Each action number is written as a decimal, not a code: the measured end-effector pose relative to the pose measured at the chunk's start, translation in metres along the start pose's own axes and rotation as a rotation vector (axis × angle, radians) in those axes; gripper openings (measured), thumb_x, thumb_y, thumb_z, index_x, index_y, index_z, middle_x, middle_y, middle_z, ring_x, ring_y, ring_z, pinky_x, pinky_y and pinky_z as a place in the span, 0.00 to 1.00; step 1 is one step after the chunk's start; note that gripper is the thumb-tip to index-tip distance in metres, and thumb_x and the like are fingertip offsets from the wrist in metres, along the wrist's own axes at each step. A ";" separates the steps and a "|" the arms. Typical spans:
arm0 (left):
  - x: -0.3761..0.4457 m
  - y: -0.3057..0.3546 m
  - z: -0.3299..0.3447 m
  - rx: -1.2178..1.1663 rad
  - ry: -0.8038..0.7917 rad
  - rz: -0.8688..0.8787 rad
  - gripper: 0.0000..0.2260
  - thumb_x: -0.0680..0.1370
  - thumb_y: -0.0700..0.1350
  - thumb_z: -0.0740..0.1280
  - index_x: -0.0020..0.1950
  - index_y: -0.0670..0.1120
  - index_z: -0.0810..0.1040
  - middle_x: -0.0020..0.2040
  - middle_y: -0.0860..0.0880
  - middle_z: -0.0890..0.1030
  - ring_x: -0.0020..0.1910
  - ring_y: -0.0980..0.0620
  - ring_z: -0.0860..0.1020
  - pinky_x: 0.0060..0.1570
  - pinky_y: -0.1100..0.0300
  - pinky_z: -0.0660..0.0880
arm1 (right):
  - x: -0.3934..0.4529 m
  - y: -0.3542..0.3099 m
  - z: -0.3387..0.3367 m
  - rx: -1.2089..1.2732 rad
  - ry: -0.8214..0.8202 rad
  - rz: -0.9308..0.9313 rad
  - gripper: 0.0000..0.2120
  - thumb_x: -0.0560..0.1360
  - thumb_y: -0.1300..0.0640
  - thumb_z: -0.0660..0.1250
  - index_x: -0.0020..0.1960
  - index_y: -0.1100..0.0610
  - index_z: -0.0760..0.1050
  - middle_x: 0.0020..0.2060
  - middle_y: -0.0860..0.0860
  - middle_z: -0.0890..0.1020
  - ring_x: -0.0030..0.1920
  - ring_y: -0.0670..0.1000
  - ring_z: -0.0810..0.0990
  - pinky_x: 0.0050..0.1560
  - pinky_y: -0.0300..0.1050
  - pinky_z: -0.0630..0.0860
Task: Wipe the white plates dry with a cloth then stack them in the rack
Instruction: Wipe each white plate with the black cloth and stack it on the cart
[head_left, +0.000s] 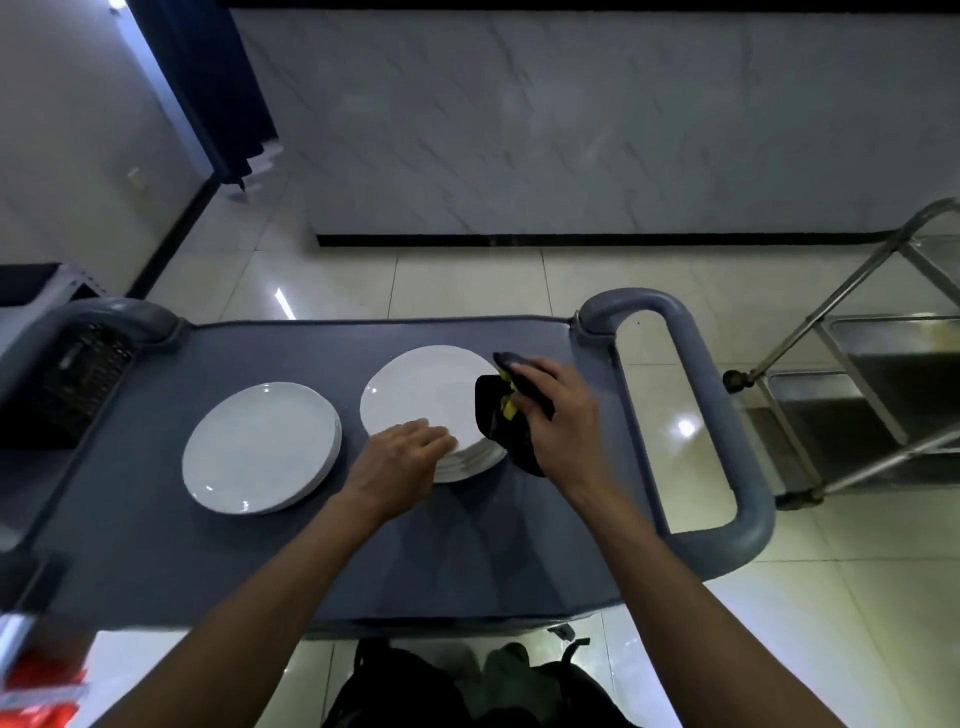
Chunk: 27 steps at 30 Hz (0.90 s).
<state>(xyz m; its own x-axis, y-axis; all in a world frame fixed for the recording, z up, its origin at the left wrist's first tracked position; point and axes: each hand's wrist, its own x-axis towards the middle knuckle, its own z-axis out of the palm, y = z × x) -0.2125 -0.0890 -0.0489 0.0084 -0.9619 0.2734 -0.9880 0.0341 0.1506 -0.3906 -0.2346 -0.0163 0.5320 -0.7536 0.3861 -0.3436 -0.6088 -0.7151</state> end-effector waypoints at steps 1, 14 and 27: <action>-0.001 0.001 0.002 -0.005 -0.004 -0.012 0.13 0.67 0.32 0.74 0.49 0.43 0.84 0.50 0.47 0.85 0.45 0.42 0.84 0.36 0.51 0.81 | -0.002 0.002 0.001 0.004 -0.009 0.008 0.16 0.76 0.62 0.71 0.63 0.55 0.81 0.60 0.49 0.79 0.60 0.50 0.77 0.62 0.40 0.73; -0.001 0.002 0.001 -0.022 -0.201 -0.081 0.17 0.71 0.36 0.68 0.59 0.46 0.83 0.61 0.50 0.82 0.60 0.43 0.80 0.48 0.47 0.81 | -0.007 0.006 0.013 0.088 -0.104 0.041 0.15 0.75 0.65 0.72 0.61 0.58 0.82 0.60 0.51 0.80 0.60 0.49 0.78 0.64 0.37 0.71; -0.015 -0.007 -0.008 -0.047 -0.078 -0.238 0.08 0.77 0.43 0.67 0.48 0.42 0.85 0.46 0.47 0.85 0.51 0.43 0.80 0.45 0.49 0.79 | 0.006 -0.006 0.055 0.100 -0.165 -0.012 0.16 0.76 0.64 0.72 0.62 0.57 0.82 0.61 0.52 0.80 0.61 0.54 0.78 0.64 0.53 0.74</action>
<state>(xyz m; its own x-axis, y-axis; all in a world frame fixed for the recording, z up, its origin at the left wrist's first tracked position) -0.2049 -0.0722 -0.0461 0.2264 -0.9623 0.1509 -0.9514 -0.1853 0.2460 -0.3426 -0.2219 -0.0422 0.6576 -0.6911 0.2999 -0.2625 -0.5834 -0.7686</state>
